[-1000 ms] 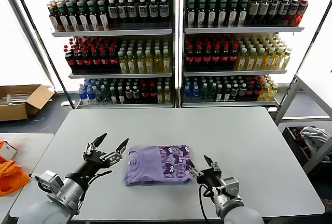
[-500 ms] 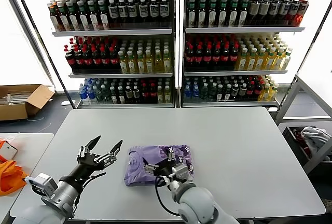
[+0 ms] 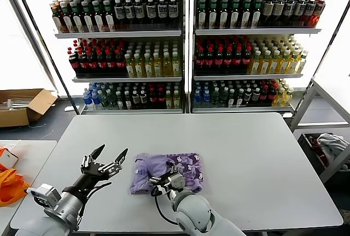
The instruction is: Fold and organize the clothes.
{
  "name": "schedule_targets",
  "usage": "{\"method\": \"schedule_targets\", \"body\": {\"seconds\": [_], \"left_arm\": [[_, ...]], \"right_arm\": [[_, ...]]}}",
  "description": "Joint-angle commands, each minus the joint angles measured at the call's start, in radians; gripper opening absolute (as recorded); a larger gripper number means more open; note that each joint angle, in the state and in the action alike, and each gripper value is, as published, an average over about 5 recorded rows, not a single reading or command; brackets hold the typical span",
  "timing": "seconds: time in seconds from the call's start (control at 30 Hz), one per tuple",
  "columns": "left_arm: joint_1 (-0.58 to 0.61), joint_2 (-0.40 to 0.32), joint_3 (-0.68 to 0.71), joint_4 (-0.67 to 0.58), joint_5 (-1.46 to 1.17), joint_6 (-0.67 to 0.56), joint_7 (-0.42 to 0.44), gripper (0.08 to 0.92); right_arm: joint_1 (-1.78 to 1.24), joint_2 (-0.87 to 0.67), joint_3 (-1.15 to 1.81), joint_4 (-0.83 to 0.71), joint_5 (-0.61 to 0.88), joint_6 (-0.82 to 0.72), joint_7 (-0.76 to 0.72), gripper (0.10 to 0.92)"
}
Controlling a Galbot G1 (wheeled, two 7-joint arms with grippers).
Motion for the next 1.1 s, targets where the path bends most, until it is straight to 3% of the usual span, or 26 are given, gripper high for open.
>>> {"method": "schedule_targets", "body": {"seconds": [0.03, 0.3, 0.5, 0.73, 1.1], "left_arm": [[0.002, -0.008, 0.008, -0.004, 0.005, 0.000, 0.000, 0.823], [0.011, 0.005, -0.071, 0.000, -0.006, -0.007, 0.012, 0.822], [0.000, -0.006, -0.117, 0.011, -0.024, -0.008, 0.015, 0.823], [-0.003, -0.050, -0.177, 0.002, -0.017, -0.007, 0.027, 0.823], [-0.016, -0.068, -0.232, 0.016, -0.014, -0.006, 0.053, 0.823]], "right_arm": [[-0.011, -0.020, 0.051, 0.153, 0.058, 0.113, 0.005, 0.823], [-0.273, -0.121, 0.346, 0.338, -0.093, 0.347, -0.133, 0.823], [-0.520, -0.108, 0.600, 0.418, -0.171, 0.447, -0.227, 0.823], [-0.684, -0.066, 0.795, 0.452, -0.174, 0.521, -0.318, 0.823], [-0.701, -0.046, 0.885, 0.435, -0.165, 0.564, -0.371, 0.823]]}}
